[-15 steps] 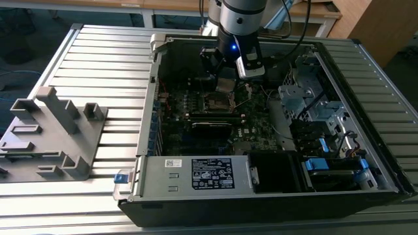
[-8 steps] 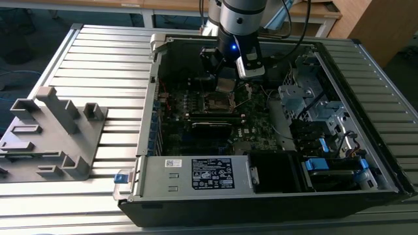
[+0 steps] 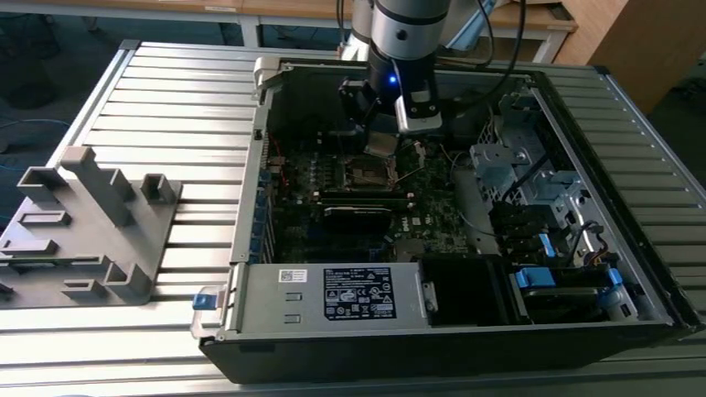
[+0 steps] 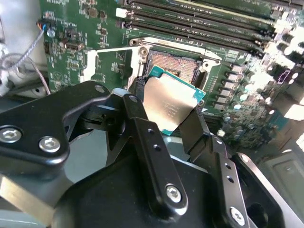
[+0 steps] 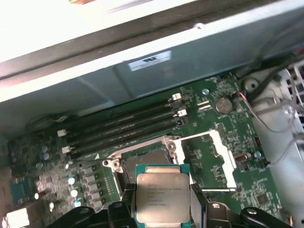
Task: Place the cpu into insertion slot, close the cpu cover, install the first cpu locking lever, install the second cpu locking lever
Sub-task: 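Place the cpu into insertion slot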
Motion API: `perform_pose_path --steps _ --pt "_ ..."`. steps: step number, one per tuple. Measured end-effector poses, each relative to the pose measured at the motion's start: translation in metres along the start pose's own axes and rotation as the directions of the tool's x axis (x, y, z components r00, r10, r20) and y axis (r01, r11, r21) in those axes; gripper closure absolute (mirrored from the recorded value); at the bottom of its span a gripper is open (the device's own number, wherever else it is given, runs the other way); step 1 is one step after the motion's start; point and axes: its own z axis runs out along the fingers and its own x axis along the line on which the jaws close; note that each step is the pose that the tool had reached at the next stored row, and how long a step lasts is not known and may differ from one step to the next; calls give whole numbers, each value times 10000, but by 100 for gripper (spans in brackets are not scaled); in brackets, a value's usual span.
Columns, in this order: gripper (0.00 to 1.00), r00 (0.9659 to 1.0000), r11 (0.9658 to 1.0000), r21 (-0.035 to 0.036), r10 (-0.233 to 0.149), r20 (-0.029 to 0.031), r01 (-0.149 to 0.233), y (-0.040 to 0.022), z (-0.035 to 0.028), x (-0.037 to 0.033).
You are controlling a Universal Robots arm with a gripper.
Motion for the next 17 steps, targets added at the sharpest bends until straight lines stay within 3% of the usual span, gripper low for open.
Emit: perform_pose_path --steps 5,17 --pt "46 9960 9961 -18 885 83 -884 -1 7 0" --pt "46 9957 9957 -20 924 87 -924 -1 7 1"
